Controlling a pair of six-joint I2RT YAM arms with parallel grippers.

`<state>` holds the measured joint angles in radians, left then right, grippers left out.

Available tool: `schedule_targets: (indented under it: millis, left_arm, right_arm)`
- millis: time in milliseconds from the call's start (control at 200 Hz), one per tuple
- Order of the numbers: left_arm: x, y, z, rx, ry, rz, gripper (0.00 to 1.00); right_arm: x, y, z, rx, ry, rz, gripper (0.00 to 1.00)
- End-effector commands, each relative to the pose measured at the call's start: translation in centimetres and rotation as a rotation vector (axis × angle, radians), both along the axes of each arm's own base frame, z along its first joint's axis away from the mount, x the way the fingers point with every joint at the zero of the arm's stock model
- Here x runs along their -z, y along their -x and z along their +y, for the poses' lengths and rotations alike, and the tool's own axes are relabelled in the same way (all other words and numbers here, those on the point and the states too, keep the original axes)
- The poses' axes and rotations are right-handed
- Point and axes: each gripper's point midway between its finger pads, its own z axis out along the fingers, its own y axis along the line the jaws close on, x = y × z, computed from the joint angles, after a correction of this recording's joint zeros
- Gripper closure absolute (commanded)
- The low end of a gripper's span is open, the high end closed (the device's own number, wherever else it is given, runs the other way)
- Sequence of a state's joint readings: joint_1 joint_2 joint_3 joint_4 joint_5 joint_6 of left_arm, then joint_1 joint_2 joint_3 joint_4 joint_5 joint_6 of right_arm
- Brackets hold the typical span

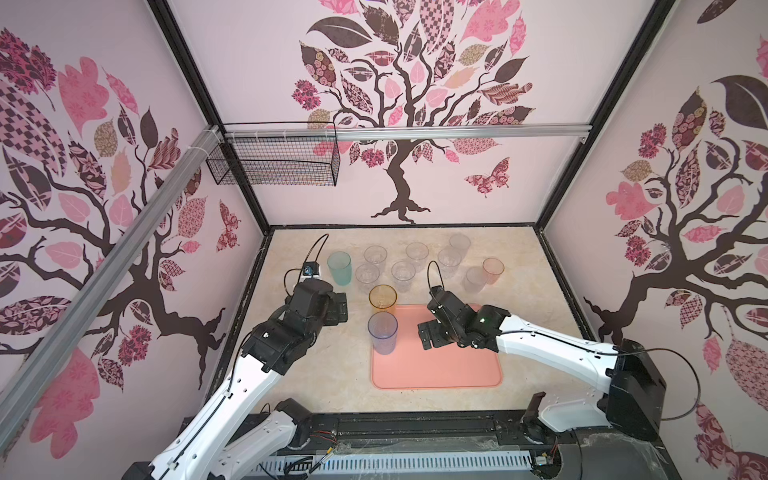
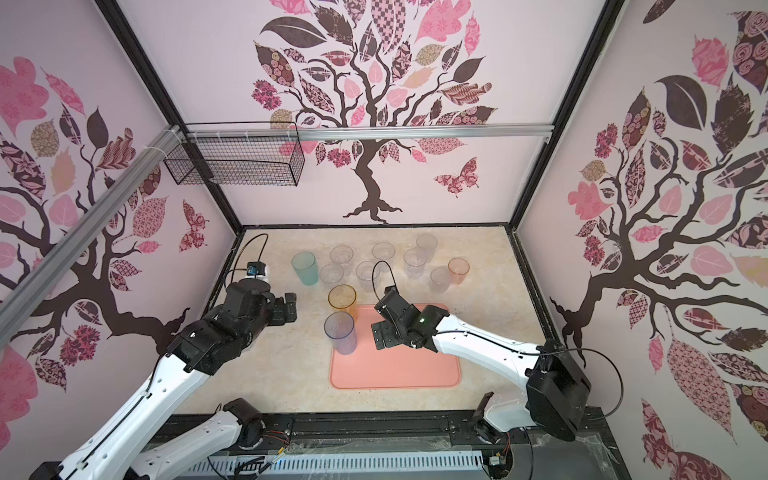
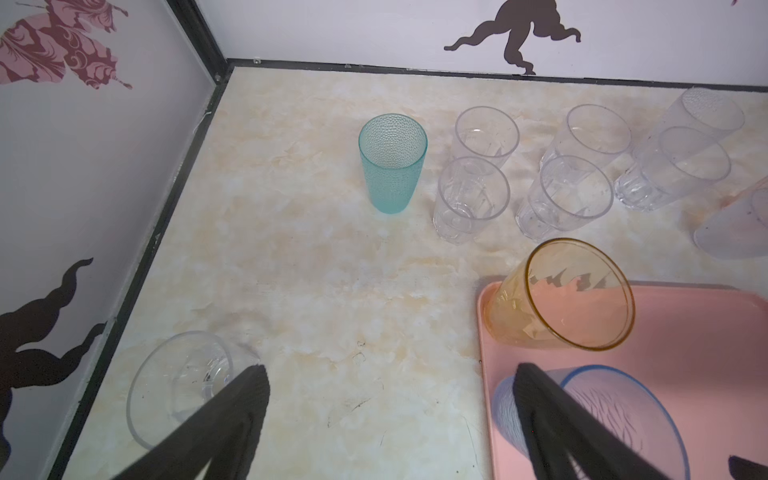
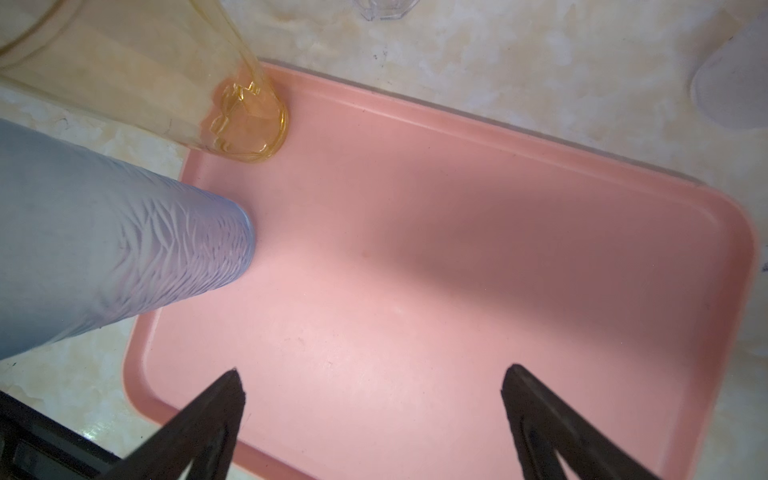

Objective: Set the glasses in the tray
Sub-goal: 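Release the pale blue glass and move the left gripper to the teal glass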

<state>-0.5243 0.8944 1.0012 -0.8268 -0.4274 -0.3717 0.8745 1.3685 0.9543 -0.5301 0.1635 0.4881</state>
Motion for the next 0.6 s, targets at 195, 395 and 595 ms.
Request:
schedule_targets:
  millis: [195,395,595]
  left_arm:
    - [2.9,-2.2,2.0,-0.079,0.192,0.084,0.11]
    - [2.9,-3.5,3.6,-0.116,0.280,0.129,0.12]
    - [1.6,-5.3,6.3,-0.165,0.309,0.128,0.12]
  right_arm:
    - [-1.8,-2.8,0.6,0.022,-0.131,-0.036,0.00]
    - [-2.3,-3.2,1.5,0.022,-0.187,-0.056,0.00]
    - [-1.4,-3.7,2.1,0.019,-0.182,-0.042,0.01]
